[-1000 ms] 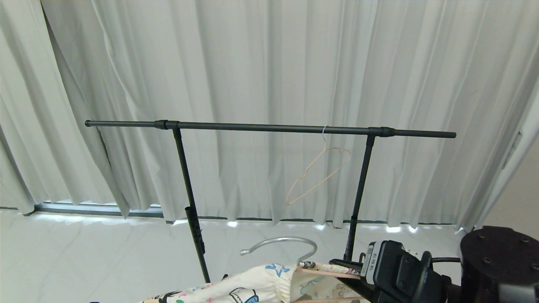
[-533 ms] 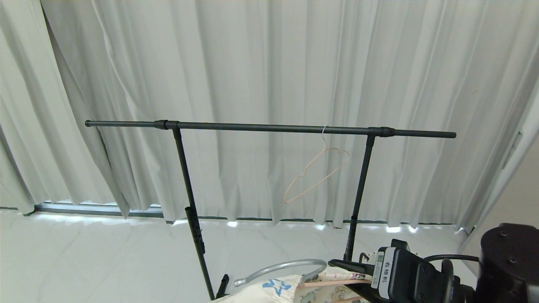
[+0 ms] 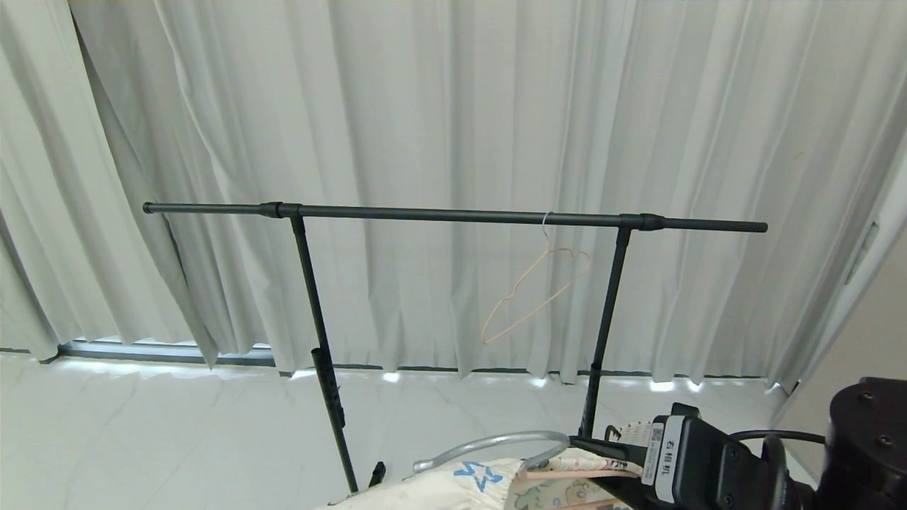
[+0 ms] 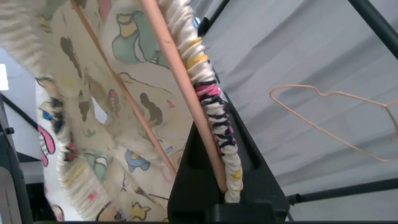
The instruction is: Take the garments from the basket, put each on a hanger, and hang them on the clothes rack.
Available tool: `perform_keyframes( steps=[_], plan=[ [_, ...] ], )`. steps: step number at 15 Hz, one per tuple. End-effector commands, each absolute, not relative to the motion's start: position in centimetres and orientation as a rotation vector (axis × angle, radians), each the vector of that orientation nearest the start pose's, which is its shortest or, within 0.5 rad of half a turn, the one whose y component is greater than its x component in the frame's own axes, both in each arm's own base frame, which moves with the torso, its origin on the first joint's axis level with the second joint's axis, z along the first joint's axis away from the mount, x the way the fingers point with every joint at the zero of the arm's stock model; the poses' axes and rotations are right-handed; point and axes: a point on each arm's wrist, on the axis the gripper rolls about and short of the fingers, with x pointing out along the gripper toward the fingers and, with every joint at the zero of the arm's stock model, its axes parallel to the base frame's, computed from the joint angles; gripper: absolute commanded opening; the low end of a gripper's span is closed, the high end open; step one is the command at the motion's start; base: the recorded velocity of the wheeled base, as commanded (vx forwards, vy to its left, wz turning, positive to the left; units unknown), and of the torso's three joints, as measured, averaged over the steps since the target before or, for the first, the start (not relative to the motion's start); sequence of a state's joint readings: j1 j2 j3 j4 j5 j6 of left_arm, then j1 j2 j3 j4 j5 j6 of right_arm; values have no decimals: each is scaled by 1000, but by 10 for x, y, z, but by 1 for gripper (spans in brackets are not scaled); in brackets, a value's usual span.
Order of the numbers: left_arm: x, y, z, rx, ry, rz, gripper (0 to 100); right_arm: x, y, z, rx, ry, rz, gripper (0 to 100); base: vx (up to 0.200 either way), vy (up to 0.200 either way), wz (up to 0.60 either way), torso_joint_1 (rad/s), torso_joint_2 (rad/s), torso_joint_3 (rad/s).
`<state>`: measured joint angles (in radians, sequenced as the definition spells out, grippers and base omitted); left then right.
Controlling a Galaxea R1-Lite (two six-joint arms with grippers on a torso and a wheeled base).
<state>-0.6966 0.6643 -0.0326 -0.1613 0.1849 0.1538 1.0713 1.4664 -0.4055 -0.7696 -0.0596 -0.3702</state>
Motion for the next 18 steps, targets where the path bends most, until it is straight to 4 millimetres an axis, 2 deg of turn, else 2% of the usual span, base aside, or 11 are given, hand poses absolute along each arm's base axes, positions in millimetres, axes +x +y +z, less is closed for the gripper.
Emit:
perform_keyframes(
  steps=[1,3,5,11,12,16,18],
  plan=[
    [36,-17,94,292,426,-393,0,108,185,154,-494,72,1021,0,0,0,0,0,0,0],
    [39,-12,92,254,466,-230,0,109,179,155,-475,77,1003,0,0,0,0,0,0,0],
    [39,-8,87,246,504,-145,0,107,175,157,-427,87,996,0,0,0,0,0,0,0],
    [39,-8,87,448,482,-205,0,108,172,162,-366,95,970,0,0,0,0,0,0,0],
    [38,-8,87,448,481,-204,100,108,171,162,-366,95,968,0,0,0,0,0,0,0],
    [37,-8,95,433,422,-201,100,117,164,160,-365,112,913,0,0,0,0,0,0,0],
    [42,-10,111,412,368,-215,100,126,151,158,-365,132,832,0,0,0,0,0,0,0]
  ],
)
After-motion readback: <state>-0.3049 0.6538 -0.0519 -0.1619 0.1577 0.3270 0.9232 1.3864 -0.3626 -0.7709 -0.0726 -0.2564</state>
